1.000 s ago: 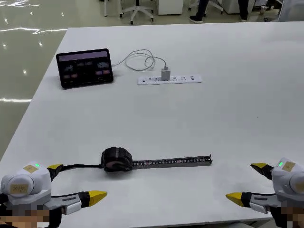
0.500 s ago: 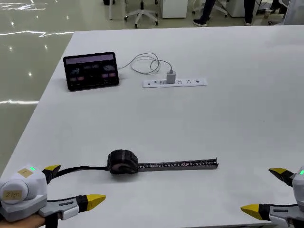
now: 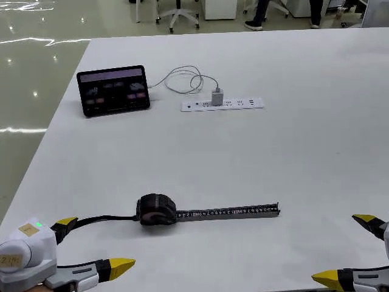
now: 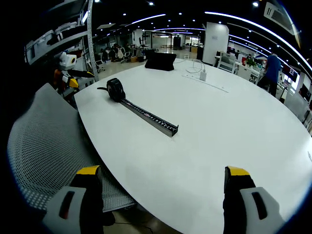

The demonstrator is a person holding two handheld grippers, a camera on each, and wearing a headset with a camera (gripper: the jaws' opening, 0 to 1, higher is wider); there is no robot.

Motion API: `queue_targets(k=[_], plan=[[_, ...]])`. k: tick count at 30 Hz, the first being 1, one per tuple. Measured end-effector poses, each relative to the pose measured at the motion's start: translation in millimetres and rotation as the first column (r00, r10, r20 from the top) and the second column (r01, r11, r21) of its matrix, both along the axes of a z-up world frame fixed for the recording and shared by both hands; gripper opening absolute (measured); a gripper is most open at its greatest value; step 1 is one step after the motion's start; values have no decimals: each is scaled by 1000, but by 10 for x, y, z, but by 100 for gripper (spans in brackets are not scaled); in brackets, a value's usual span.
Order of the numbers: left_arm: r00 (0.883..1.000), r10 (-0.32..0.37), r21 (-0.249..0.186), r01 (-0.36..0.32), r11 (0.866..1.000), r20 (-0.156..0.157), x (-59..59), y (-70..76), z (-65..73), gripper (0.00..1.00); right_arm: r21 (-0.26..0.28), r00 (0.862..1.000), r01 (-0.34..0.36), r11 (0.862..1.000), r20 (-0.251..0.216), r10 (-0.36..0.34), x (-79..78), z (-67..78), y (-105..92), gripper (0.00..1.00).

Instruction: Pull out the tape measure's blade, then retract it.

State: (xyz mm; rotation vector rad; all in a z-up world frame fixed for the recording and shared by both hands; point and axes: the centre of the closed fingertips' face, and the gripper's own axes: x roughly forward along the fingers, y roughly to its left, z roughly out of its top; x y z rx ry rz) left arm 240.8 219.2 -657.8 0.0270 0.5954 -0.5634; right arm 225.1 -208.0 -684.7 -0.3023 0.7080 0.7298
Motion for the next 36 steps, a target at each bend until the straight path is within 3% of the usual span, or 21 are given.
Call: queue_targets(k=[6,16,24,36], plan=[[1000,7,16,-6,1000,-5,38,3,-57,100,-4,1000,-9,1000,-6,9,25,-27,26,100],[999,-21,23,21,1000,-27,14,-122,-136,100,0,999,-36,999,-9,36,44,-48,58,100],[1000,-21,19,22,1000,-16,139,-156,-132,100,-12,998,-58,998,-10,58,54,-54,31,100],[1000,-14,22,15,1000,-15,338,-340,-94,100,-34,995,-103,994,-16,102,149,-62,46,100]])
